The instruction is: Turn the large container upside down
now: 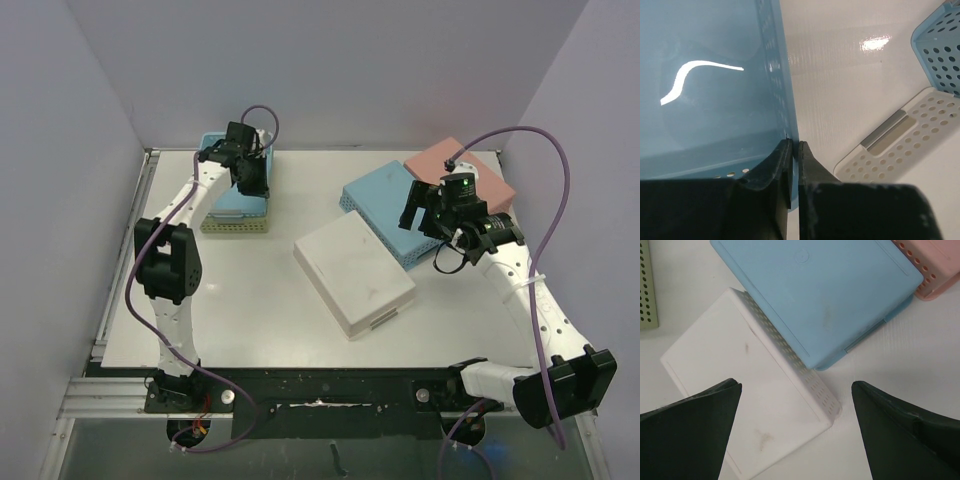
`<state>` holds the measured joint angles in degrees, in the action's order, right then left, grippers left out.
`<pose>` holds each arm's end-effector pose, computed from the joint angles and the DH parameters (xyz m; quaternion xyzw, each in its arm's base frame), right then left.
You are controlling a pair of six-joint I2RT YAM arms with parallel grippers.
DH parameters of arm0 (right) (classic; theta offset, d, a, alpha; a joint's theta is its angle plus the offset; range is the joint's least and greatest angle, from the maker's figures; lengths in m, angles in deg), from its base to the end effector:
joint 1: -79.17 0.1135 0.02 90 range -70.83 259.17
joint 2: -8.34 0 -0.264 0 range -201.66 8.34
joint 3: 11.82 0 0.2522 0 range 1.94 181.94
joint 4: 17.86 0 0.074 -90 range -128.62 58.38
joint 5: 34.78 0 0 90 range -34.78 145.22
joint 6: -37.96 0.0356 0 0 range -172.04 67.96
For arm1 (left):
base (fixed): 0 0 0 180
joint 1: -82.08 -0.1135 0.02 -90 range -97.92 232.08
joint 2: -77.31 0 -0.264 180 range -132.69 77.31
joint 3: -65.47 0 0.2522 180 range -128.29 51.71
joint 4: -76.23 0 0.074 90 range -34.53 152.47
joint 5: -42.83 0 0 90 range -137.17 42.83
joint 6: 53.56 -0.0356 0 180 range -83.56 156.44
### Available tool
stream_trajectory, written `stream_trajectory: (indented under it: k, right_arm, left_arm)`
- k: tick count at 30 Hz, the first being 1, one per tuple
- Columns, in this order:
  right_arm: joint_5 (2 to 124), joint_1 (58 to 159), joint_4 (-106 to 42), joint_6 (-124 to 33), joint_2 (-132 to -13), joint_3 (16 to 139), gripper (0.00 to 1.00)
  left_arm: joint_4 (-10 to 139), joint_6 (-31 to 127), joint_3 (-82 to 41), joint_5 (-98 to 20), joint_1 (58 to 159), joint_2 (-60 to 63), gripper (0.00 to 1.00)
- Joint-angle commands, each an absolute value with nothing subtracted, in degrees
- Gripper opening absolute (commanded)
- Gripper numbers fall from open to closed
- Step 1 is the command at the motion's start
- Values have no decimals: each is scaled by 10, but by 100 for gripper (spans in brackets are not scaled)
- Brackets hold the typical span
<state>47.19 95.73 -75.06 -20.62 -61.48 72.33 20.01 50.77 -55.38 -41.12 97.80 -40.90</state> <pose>0.2443 0.0674 0.3494 0.1460 0.9031 0.1035 0.3905 0.4434 -0.1287 0.2697 0.0280 0.9483 -0.1293 0.2884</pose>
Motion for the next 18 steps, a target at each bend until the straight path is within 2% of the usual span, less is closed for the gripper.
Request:
stream_trajectory:
  k: [1,6,11,18]
  right_arm:
    - [459,955,-736,-208,-607,732,100]
    - [459,955,-736,-210,-608,733,100]
    - [457,955,-736,-212,-608,732,100]
    - [465,954,-728,-207,-609,723,100]
  left_arm:
    - [199,495,-599,-404,971,-404,0]
    - [185,494,-620,-407,957,-386,0]
    - [156,494,-695,-416,957,-351,0]
    - [168,505,-754,-382,958,-286,0]
